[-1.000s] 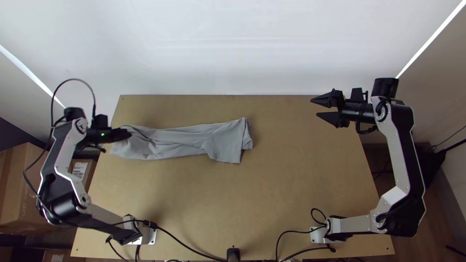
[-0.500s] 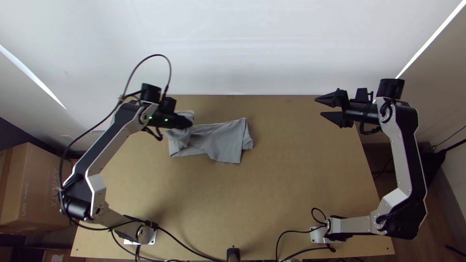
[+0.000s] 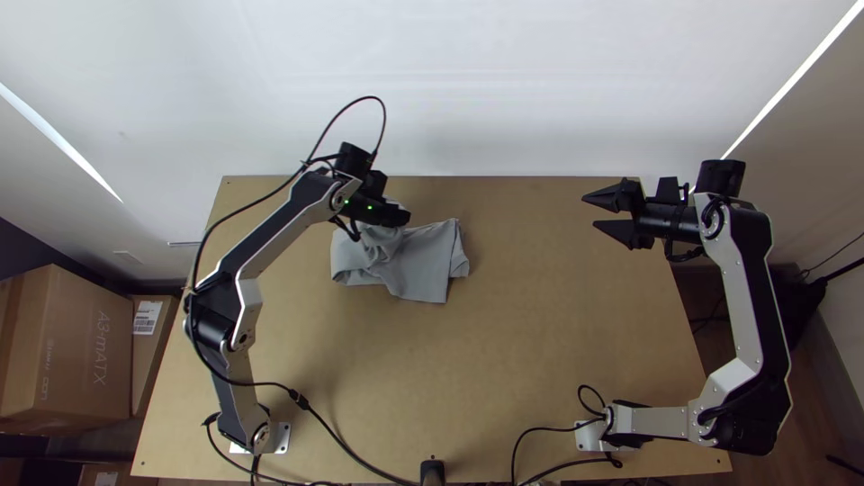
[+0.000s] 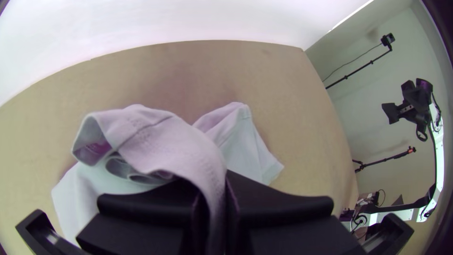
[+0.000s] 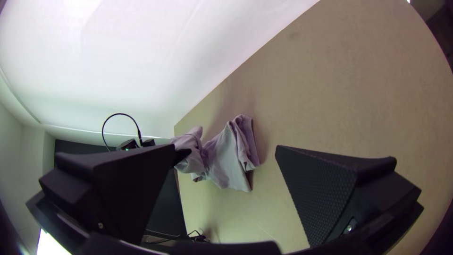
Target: Fold the t-shirt
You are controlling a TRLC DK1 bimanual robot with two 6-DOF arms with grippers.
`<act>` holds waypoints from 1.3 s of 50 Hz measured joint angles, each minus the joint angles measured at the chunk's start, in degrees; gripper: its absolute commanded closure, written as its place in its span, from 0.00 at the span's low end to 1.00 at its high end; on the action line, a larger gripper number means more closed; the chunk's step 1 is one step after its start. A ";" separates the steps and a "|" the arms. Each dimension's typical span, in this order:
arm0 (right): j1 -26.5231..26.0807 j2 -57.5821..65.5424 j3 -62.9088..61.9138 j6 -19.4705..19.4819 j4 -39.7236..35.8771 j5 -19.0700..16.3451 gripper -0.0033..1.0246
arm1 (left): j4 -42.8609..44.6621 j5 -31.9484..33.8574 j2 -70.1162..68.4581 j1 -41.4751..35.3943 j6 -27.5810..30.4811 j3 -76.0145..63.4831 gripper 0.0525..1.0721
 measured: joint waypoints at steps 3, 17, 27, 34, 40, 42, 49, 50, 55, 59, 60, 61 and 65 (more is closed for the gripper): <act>-0.17 -0.26 -0.20 -0.26 0.00 0.07 0.05 | -0.20 -0.28 1.44 -1.11 -0.31 1.46 0.98; -0.37 -0.39 -0.28 -0.66 0.00 0.28 0.05 | -3.96 -1.05 8.13 -6.19 -0.85 11.06 0.98; -0.37 -0.39 -0.28 -1.25 0.02 0.33 0.05 | -9.53 -1.40 12.50 -9.46 -0.33 17.40 0.01; -0.11 0.61 -0.72 -2.47 0.20 0.87 0.05 | -10.16 -1.25 14.16 -12.46 2.93 18.86 0.04; 1.88 3.43 -1.90 -3.54 0.42 2.78 0.05 | -9.18 -1.18 14.25 -14.58 4.35 19.82 0.04; 3.04 4.55 -2.47 -3.96 0.44 3.63 0.05 | -8.31 -1.16 14.14 -14.97 4.39 20.20 0.04; 8.13 8.04 -4.20 -4.39 2.80 5.77 0.05 | -5.97 -1.25 12.59 -14.40 4.39 20.39 0.04; 8.94 8.50 -4.44 -4.52 3.30 5.88 0.05 | -5.81 -1.25 12.22 -14.14 4.39 20.39 0.04; 12.15 10.43 -5.07 -5.20 4.83 5.88 0.04 | -5.88 -1.27 9.94 -12.09 4.39 20.39 0.04; 14.80 12.35 -5.05 -5.64 6.14 5.88 0.04 | -7.10 -1.46 7.74 -9.66 4.46 20.39 0.04; 15.47 13.00 -5.05 -5.88 6.23 5.86 0.04 | -7.63 -1.49 7.10 -9.01 4.57 20.39 0.04; 16.20 13.60 -5.05 -6.23 6.27 5.86 0.04 | -7.96 -1.92 6.47 -8.24 4.59 20.39 0.04; 19.45 16.35 -5.05 -7.63 6.29 5.70 0.04 | -8.70 -4.11 3.67 -5.33 4.90 20.37 0.04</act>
